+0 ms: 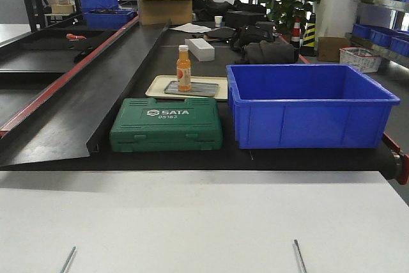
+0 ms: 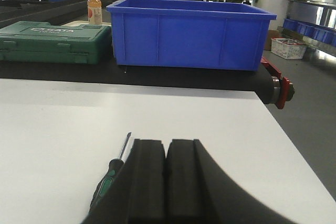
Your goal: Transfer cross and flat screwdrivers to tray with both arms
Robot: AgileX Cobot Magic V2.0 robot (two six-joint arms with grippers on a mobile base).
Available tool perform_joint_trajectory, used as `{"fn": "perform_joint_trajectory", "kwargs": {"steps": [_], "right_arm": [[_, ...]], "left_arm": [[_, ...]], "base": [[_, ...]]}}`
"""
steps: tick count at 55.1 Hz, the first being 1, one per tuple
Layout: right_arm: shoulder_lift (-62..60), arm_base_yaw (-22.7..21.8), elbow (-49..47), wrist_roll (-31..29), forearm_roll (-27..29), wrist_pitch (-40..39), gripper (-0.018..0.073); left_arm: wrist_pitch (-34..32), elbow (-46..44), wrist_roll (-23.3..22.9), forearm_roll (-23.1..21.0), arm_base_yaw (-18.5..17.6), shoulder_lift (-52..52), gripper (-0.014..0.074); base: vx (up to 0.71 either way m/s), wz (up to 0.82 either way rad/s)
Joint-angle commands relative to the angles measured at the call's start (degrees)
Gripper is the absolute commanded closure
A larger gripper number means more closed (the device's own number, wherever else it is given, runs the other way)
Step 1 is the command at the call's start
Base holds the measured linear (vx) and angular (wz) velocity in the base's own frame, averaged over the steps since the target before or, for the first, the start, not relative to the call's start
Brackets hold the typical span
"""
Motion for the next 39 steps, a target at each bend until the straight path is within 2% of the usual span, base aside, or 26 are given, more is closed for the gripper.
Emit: {"fn": "perform_joint_trajectory", "kwargs": {"steps": [1,29,39], "right_arm": [[-0.28,-0.40,0.45,-0.11,-0.61,-4.70,0.0567],[-0.28,-0.40,0.45,-0.11,-0.61,-5.50,0.0567],[-0.28,-0.40,0.39,-0.11,-0.61,-10.42,0.0567]], "left_arm": [[-4.63,-1.50,-0.49,-0.10,-0.09,-0.72,0.0594],[-4.63,-1.50,-0.49,-0.10,-0.09,-0.72,0.0594],[-9.11,-1.50,-0.43,0.00,-0.09,-0.72,0.0594]], "base": [[0.00,0.00],[0.00,0.00],[0.00,0.00]]}}
